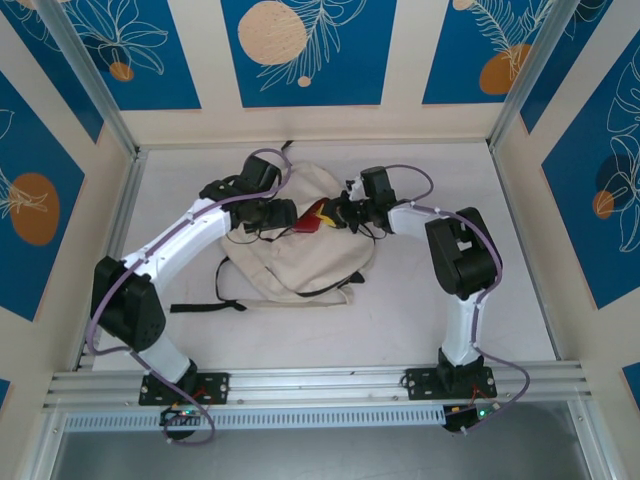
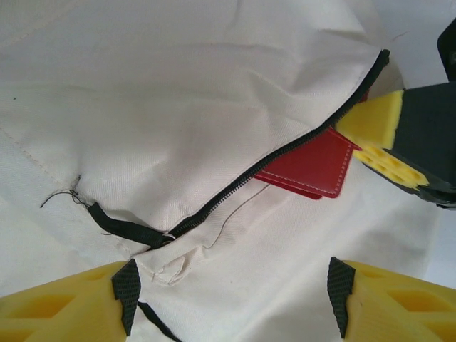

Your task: Pack the student bag

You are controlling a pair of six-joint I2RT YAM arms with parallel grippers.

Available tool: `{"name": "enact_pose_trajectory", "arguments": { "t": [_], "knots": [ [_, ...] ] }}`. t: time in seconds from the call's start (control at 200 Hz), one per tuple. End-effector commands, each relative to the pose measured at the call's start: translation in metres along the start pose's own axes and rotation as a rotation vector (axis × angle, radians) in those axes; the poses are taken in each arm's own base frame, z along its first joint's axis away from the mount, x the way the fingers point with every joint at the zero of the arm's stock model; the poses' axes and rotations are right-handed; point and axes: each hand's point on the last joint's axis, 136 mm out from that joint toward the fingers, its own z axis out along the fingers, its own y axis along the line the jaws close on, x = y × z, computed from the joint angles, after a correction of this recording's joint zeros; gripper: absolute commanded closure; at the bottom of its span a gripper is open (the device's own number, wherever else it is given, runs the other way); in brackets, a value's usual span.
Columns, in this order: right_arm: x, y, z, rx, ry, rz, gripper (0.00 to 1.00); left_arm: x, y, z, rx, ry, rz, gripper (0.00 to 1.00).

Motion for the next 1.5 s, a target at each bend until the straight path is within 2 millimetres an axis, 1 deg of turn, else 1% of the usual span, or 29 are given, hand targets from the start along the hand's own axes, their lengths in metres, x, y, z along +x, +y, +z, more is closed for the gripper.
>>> {"name": "enact_pose_trajectory", "arguments": {
  "t": [0.0,0.09,0.19,0.295,0.39,0.52,0.62,0.73,0.805,0.875,0.995,1.125,1.19,1.305,1.49],
  "knots": [
    [-0.013,0.006,0.017,0.019,-0.092,0.042,0.89,0.001,0.011,0.013,-0.039,0.013,0.003,0.3],
    [-0.008,0.007,0.027,-0.002,-0.092,0.071,0.89,0.002,0.012,0.019,-0.044,0.02,0.013,0.32],
    [-0.004,0.016,0.033,-0.043,-0.078,0.072,0.87,0.002,0.014,0.025,-0.052,0.023,0.039,0.35],
    [-0.001,0.018,0.033,-0.054,-0.06,0.077,0.85,-0.001,0.016,0.033,-0.071,0.014,0.097,0.39],
    [-0.002,0.013,0.031,-0.047,-0.063,0.089,0.84,-0.006,0.016,0.043,-0.084,0.009,0.175,0.42],
    [-0.003,0.008,0.027,-0.059,-0.065,0.095,0.85,-0.012,0.023,0.056,-0.177,0.024,0.263,0.43],
    [-0.004,0.019,0.021,-0.128,-0.07,0.057,0.86,-0.014,0.022,0.062,-0.224,0.025,0.324,0.4],
    [-0.001,0.034,0.011,-0.193,-0.071,0.0,0.87,-0.014,0.022,0.066,-0.267,0.036,0.374,0.39],
    [0.002,0.044,0.003,-0.233,-0.074,-0.034,0.88,-0.015,0.024,0.067,-0.3,0.037,0.398,0.39],
    [0.005,0.047,-0.002,-0.248,-0.077,-0.051,0.88,-0.014,0.026,0.067,-0.322,0.04,0.417,0.4],
    [0.01,0.051,-0.009,-0.288,-0.083,-0.073,0.88,-0.016,0.028,0.062,-0.34,0.029,0.415,0.45],
    [0.013,0.055,-0.009,-0.322,-0.08,-0.086,0.88,-0.019,0.02,0.053,-0.294,0.001,0.388,0.5],
    [0.011,0.056,-0.006,-0.328,-0.075,-0.084,0.88,-0.022,0.015,0.046,-0.269,-0.018,0.373,0.52],
    [0.009,0.058,0.007,-0.329,-0.064,-0.082,0.88,-0.025,0.009,0.039,-0.225,-0.04,0.348,0.54],
    [0.004,0.062,0.03,-0.34,-0.063,-0.082,0.88,-0.028,0.014,0.035,-0.211,-0.054,0.296,0.57]
  ]
}}
